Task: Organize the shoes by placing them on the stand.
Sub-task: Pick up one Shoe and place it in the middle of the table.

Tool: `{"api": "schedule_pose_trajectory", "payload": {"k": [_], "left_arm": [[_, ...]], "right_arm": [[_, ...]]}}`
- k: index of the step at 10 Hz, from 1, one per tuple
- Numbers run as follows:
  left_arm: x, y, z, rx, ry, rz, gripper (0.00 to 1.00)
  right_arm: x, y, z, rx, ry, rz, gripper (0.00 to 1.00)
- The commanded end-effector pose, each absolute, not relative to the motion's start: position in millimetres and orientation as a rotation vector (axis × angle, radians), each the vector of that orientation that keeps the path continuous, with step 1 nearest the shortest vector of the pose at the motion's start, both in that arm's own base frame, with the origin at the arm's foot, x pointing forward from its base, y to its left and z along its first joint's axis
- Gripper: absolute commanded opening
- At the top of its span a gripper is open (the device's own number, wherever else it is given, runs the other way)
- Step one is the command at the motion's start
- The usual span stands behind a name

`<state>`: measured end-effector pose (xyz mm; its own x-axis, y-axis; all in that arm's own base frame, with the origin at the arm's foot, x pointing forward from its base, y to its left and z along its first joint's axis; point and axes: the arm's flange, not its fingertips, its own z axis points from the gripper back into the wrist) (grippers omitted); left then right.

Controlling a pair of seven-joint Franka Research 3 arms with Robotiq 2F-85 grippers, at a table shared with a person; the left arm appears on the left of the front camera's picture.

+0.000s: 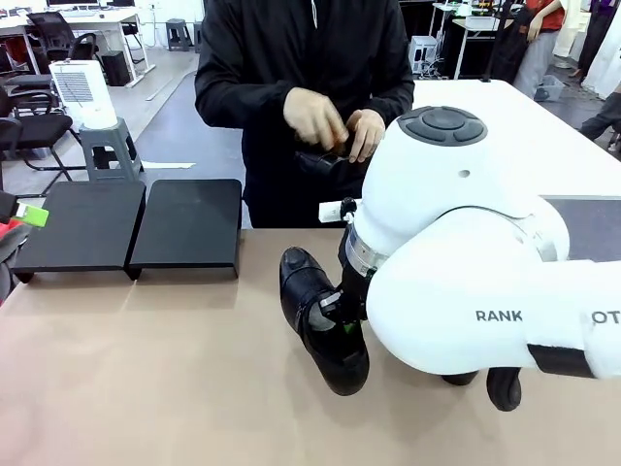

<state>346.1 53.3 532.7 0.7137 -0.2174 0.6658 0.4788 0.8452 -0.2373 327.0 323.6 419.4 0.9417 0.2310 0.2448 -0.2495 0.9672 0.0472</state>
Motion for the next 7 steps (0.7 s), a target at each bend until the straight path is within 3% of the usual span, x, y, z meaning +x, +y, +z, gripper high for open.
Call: {"api": "schedule_pose_trajectory", "payload": {"k": [1, 4, 7], "left_arm": [[346.5, 54.3, 532.5, -0.431, -0.681, -0.414, 1.00], [346.5, 54.3, 532.5, -0.431, -0.681, -0.414, 1.00], [346.5, 54.3, 532.5, -0.431, -0.681, -0.414, 1.00]], "right_arm": [[343.1, 308.2, 418.8, 0.076, -0.239, 0.207, 0.00], [325.8, 338.5, 414.5, 0.056, -0.236, 0.161, 0.00], [325.3, 408.5, 365.6, 0.105, -0.158, 0.142, 0.00]]}}
